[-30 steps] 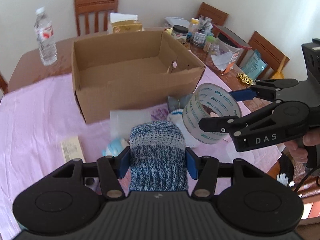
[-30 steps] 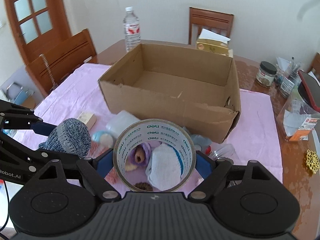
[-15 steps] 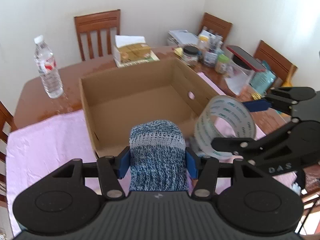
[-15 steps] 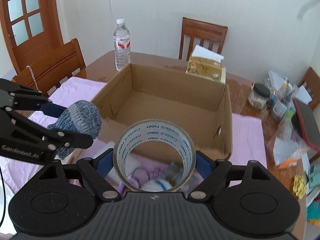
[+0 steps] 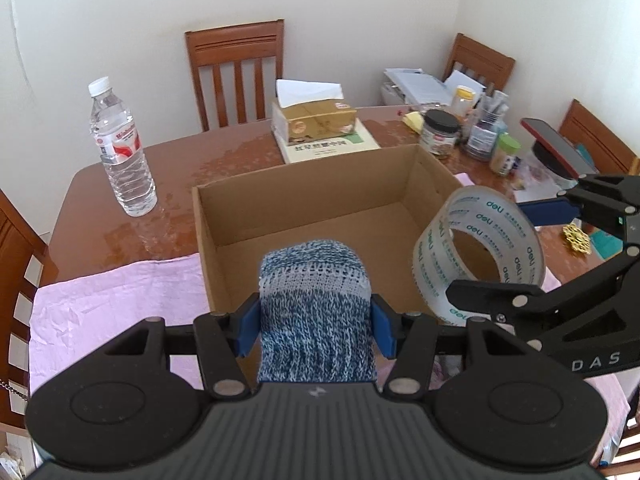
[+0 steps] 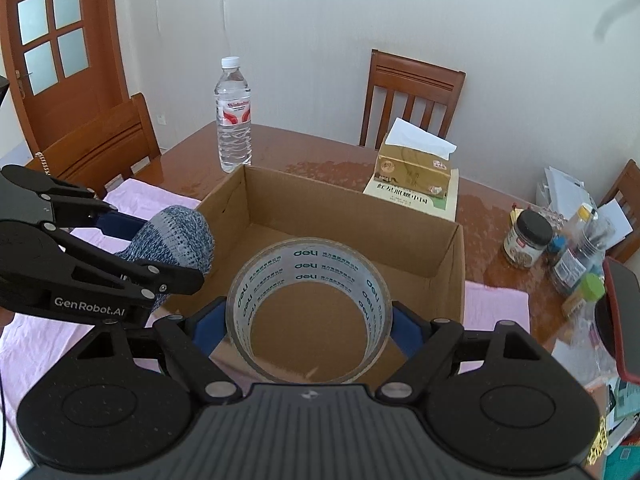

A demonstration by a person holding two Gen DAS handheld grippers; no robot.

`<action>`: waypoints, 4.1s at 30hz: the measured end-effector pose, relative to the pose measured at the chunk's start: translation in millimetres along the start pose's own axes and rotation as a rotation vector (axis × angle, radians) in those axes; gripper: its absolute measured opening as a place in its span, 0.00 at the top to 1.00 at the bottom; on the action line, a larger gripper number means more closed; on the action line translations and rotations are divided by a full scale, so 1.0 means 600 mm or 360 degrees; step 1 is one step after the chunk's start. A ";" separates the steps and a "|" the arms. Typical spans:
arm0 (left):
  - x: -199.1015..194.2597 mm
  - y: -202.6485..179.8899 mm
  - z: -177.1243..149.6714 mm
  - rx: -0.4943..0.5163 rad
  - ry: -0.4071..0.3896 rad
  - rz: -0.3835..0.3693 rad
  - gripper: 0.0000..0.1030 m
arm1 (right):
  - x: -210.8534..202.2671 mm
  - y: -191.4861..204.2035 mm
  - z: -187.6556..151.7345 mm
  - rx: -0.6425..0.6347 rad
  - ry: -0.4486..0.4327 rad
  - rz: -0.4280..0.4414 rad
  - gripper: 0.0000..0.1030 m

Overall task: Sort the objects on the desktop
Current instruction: 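Carry both held items over the cardboard box and open both tools to drop them, then lift both tools out of the box back over the table, then grasp the black toy train with the left tool, then grasp the pink knit sock with the right tool while the left tool holds the train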

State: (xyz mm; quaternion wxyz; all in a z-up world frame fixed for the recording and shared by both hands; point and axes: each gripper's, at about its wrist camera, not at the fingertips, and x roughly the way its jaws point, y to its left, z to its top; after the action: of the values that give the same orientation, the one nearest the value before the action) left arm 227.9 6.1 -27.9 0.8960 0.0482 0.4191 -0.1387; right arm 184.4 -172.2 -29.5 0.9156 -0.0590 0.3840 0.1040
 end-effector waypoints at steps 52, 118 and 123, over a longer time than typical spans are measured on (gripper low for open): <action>-0.067 0.020 -0.159 0.0048 0.0095 0.0008 0.12 | -0.009 0.051 -0.095 0.0007 0.0202 0.0034 0.00; -0.018 0.061 -0.335 -0.0044 0.0213 -0.0143 0.73 | 0.075 0.257 -0.220 -0.0759 0.0309 0.0265 0.10; -0.018 0.060 -0.334 -0.0051 0.0218 -0.0137 0.73 | 0.088 0.257 -0.224 -0.0823 0.0335 0.0207 0.22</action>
State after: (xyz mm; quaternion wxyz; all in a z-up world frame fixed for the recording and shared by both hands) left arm 83.7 83.7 -149.9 0.8590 0.0251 0.4834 -0.1669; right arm 91.2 -39.7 -165.4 0.8166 -0.2761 0.4408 0.2504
